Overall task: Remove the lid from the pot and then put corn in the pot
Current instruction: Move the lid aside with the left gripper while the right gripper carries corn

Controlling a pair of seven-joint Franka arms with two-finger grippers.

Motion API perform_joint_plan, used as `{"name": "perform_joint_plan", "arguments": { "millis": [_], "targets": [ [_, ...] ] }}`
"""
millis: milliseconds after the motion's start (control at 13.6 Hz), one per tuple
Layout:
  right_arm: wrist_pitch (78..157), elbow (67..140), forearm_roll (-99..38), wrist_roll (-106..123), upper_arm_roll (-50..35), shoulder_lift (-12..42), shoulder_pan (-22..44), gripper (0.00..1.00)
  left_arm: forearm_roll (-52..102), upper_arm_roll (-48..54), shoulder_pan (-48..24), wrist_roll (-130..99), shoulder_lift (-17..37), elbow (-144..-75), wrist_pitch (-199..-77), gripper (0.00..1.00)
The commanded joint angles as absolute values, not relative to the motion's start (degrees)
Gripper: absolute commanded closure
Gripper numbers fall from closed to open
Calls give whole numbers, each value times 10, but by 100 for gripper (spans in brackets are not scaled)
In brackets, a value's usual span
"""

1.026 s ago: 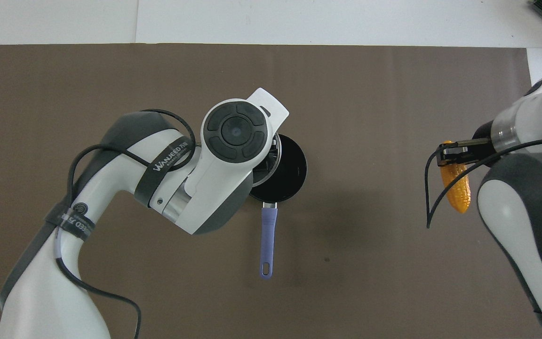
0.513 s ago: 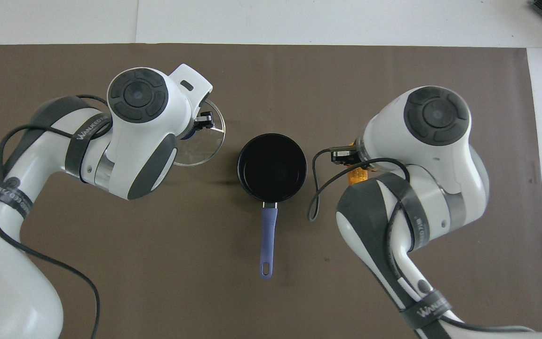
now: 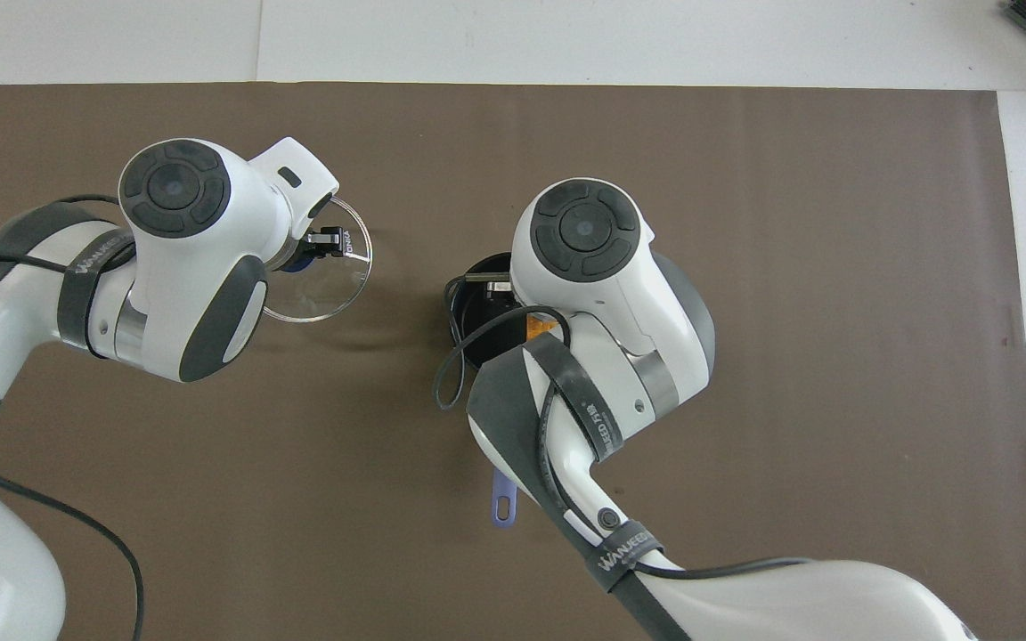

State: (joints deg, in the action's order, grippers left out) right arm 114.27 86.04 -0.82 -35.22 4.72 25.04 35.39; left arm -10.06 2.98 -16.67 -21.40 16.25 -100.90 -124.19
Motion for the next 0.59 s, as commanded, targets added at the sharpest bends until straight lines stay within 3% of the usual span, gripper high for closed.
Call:
{"name": "perform_joint_plan", "arguments": {
  "millis": [0, 513],
  "targets": [
    [1173, 813, -18, -361, 45, 301, 356, 100, -103, 37, -135, -145, 140, -1035, -1258, 100],
    [1197, 857, -23, -306, 44, 298, 360, 100, -98, 36, -115, -122, 138, -1040, -1251, 100]
  ]
}}
